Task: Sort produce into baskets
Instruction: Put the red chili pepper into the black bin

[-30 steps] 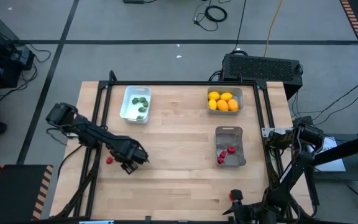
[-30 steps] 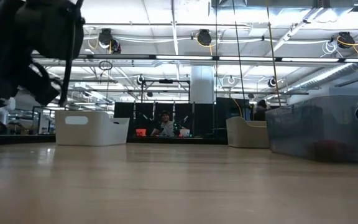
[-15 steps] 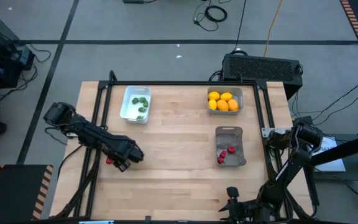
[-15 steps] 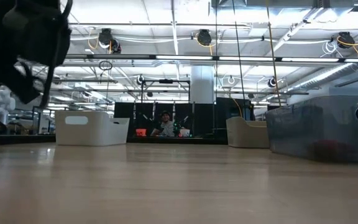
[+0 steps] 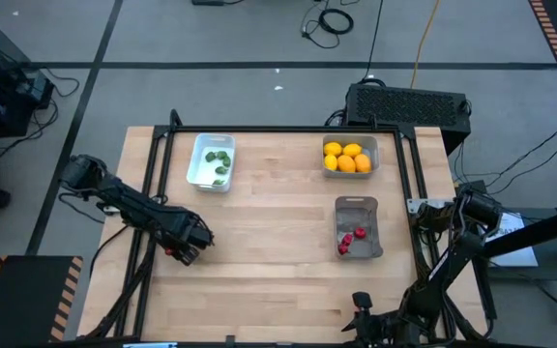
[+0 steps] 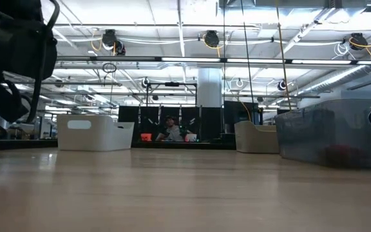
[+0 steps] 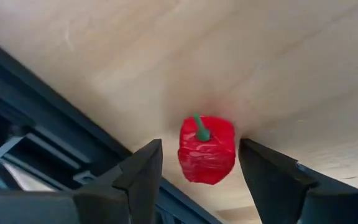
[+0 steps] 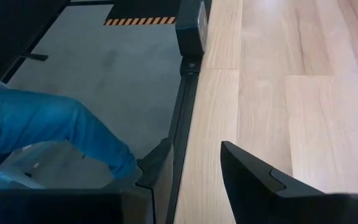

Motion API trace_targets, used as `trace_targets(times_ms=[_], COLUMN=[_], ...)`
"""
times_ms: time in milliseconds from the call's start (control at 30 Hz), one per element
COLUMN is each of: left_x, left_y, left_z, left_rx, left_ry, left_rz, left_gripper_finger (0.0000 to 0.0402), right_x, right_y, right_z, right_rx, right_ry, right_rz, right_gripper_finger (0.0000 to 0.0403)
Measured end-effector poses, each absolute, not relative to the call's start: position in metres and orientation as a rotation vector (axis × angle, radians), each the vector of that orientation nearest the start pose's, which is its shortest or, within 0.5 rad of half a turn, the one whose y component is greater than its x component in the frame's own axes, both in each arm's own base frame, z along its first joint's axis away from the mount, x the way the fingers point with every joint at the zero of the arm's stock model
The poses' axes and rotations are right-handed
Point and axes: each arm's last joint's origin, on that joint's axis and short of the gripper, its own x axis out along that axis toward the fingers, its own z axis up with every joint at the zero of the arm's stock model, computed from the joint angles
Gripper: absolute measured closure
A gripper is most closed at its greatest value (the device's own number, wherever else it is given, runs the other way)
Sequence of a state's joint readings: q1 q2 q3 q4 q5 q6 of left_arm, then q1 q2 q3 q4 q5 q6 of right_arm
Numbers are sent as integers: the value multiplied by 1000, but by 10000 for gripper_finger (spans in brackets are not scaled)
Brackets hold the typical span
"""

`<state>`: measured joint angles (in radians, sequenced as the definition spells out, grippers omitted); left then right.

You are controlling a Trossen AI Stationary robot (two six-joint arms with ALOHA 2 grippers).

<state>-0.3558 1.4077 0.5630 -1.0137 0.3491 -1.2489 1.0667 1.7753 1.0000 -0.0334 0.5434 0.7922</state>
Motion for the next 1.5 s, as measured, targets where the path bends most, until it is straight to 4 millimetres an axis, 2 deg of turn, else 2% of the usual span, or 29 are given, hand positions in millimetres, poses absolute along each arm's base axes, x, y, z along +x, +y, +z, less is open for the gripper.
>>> trace_targets(times_ms=[200,433,567,667,867,967,1067,1133,1233,1400,1500], left_x=[148,157,186,208,259,284,308,324,350,401,433], left_y=[-66,-69,-77,-82,-84,-79,-73,-70,-66,-63,-62], left_z=[126,129,144,160,202,225,241,252,257,252,243], left_rx=[-836,-874,-912,-932,-950,-924,-860,-826,-766,-694,-659], left_ry=[1867,1812,1625,1463,934,665,495,422,395,379,369], left_rz=[688,665,548,478,350,279,240,223,228,227,202], left_gripper_finger=[199,274,308,313,303,302,302,302,302,302,302], right_x=[185,184,179,172,156,148,141,137,133,130,130], right_y=[303,304,307,311,319,322,325,326,328,329,329], right_z=[167,167,167,167,167,168,169,169,169,169,169], right_rx=[173,252,303,327,354,352,345,344,345,341,340], right_ry=[703,711,720,727,714,689,663,646,632,619,618], right_rz=[232,208,201,210,216,211,209,203,200,196,195], right_gripper_finger=[277,277,277,277,277,277,277,277,277,277,277])
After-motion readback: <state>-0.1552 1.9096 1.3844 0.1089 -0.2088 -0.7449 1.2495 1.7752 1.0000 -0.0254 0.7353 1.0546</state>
